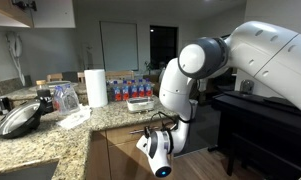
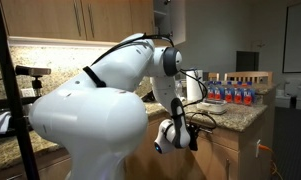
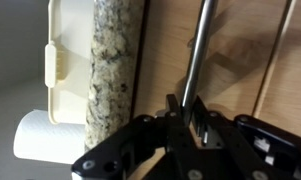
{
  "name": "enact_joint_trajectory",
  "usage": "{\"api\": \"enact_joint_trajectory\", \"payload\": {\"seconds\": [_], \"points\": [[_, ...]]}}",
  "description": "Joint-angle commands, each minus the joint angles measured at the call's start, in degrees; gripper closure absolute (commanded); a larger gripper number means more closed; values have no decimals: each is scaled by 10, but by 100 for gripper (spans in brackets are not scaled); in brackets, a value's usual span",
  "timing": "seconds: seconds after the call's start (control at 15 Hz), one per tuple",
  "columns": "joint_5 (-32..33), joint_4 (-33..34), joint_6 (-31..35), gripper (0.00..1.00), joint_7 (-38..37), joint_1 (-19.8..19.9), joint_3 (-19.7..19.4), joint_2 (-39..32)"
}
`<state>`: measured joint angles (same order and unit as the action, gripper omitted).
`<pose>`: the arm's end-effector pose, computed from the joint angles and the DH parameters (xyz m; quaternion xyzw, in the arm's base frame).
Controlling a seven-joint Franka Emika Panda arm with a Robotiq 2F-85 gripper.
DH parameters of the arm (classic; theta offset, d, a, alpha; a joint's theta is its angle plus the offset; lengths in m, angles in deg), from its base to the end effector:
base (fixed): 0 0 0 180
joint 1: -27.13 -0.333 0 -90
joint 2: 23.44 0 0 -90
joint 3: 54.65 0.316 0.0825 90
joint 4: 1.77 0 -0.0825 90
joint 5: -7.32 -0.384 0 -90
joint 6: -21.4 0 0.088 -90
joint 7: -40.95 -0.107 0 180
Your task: Open the drawer
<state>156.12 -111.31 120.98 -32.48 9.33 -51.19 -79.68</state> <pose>0.5602 0.1683 0.0043 0.5132 0.4756 0.4206 0.5775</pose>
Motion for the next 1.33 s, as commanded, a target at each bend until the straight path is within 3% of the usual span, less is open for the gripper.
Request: {"api": "enact_joint_trajectory", "payload": {"seconds": [0.0, 0.47, 1.0, 1.27], "points": [[3, -45, -32, 90, -38, -47, -17, -4], [-3, -42, -116, 90, -76, -52, -5, -37], [8, -41, -178, 90, -61, -17, 49, -57], [1, -61, -192, 90, -68, -40, 75, -67]]}}
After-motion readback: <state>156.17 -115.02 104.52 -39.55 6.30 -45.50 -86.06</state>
